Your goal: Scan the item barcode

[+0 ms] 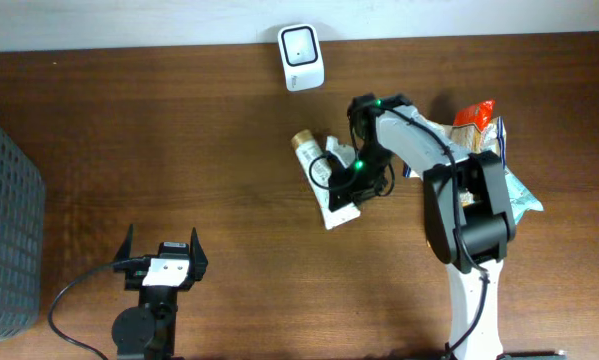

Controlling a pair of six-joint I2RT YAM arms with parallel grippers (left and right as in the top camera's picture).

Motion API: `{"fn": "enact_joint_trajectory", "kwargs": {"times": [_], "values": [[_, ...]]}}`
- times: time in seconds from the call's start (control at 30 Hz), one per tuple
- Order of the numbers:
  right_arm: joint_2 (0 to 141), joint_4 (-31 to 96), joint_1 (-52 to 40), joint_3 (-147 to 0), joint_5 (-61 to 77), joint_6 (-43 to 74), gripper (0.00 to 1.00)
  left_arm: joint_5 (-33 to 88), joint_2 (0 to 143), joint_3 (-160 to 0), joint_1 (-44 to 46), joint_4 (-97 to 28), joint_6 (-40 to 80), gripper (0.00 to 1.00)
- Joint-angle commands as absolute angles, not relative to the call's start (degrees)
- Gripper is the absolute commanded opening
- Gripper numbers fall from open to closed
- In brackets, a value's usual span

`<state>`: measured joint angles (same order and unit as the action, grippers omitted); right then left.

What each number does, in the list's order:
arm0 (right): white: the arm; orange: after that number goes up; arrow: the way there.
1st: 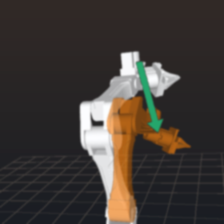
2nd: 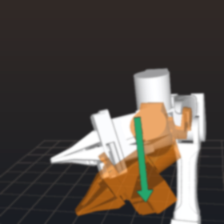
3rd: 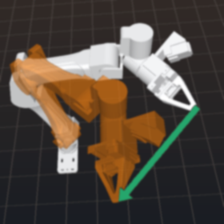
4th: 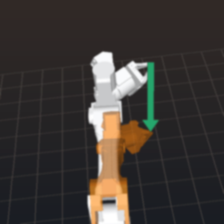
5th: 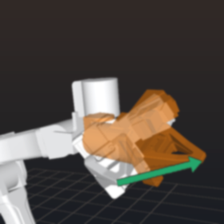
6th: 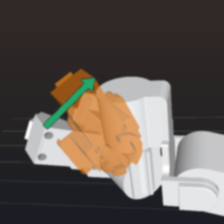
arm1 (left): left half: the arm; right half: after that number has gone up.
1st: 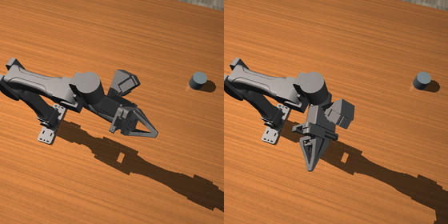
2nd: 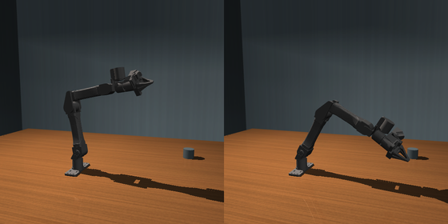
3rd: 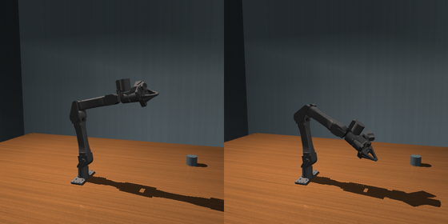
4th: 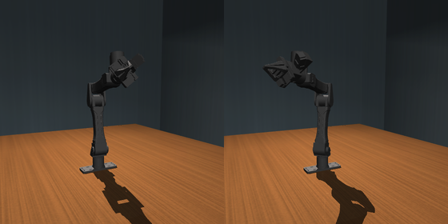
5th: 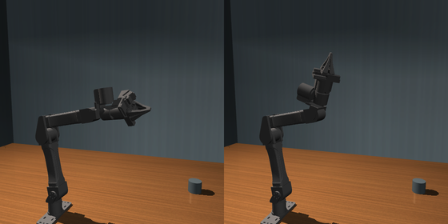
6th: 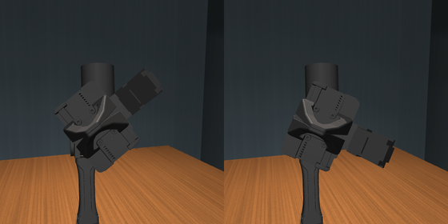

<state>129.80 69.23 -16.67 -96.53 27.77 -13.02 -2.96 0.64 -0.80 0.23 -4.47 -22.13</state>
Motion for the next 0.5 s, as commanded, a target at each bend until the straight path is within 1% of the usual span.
{"fn": "enact_joint_trajectory", "kwargs": {"times": [0.0, 0.03, 0.2, 0.3, 0.33, 0.37, 0.47], "values": [[128.1, 65.2, -15.9, -92.0, 28.5, -13.5, 0.06, -2.7, 0.4, -0.5, -0.1, -4.6, -22.8, 0.99], [128.1, 64.7, -15.7, -92.1, 29.0, -13.5, 0.04, -2.7, 0.4, -0.5, -0.1, -4.5, -22.8, 0.99], [127.0, 63.8, -12.4, -97.8, 38.3, -13.3, 0.04, -2.7, 0.4, -0.5, -0.1, -4.5, -22.8, 0.99], [126.1, 64.3, -11.6, -101.1, 38.4, -11.2, 0.04, -2.7, 0.4, -0.5, -0.1, -4.5, -22.8, 0.99], [126.1, 64.5, -11.6, -101.1, 38.0, -11.0, 0.08, -2.7, 0.4, -0.5, -0.1, -4.5, -22.8, 0.99], [126.2, 64.6, -11.6, -101.0, 36.7, -10.1, 0.15, -2.7, 0.4, -0.5, -0.1, -4.5, -22.8, 0.99], [126.3, 63.6, -11.6, -101.0, 35.0, -6.2, 0.42, -2.7, 0.4, -0.5, -0.1, -4.5, -22.9, 0.99]]}}
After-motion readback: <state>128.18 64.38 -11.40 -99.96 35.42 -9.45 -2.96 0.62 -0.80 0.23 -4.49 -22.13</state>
